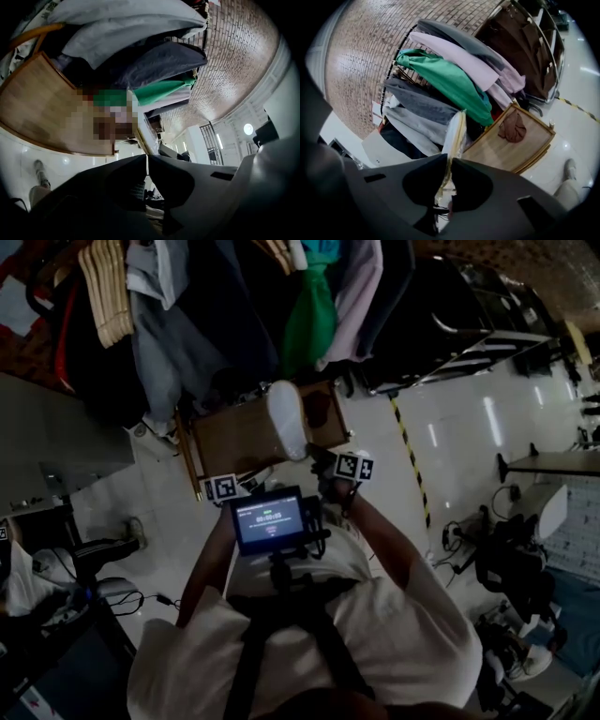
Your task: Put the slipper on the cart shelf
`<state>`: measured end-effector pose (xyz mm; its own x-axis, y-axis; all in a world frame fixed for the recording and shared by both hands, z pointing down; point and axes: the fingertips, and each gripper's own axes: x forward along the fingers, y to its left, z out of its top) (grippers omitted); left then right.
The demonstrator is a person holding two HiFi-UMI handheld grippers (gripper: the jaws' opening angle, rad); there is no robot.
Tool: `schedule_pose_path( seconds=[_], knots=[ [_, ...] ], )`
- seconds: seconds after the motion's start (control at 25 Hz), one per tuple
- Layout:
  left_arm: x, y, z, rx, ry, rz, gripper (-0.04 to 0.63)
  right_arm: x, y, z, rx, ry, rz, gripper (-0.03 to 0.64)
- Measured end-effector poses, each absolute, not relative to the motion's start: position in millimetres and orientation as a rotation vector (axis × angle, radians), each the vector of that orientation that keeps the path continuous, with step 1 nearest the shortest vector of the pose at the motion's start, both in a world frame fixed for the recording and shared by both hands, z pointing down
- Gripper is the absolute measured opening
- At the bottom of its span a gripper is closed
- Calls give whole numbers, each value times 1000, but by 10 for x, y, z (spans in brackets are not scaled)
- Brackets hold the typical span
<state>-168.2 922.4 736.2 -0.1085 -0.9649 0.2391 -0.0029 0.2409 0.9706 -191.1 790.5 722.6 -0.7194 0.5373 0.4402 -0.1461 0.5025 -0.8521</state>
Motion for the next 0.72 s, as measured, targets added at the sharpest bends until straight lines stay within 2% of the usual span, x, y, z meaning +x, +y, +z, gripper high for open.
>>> schedule_pose_path(
  seconds=[0.04,0.08,0.12,0.28,0.36,0.72],
  knots=[
    [-1667,9149,7334,993,-1377,-1088,42,-1917,7902,7157,-329,-2059,1255,41],
    [-1669,9072,7299,1013,-1358,-1085,143,-1927,7897,7091,-338,-2071,1265,41],
    [-1682,8997,7254,1043,-1349,-1093,173,-1932,7884,7032,-345,-2082,1276,41],
    [-1766,8756,6997,1144,-1346,-1207,211,-1881,7778,6863,-342,-2119,1322,40],
    [-1760,8654,6862,1170,-1314,-1286,270,-1824,7747,6796,-338,-2129,1350,40],
    [-1737,8228,6710,1217,-1272,-1360,268,-1526,7688,6578,-341,-2160,1427,41]
  ],
)
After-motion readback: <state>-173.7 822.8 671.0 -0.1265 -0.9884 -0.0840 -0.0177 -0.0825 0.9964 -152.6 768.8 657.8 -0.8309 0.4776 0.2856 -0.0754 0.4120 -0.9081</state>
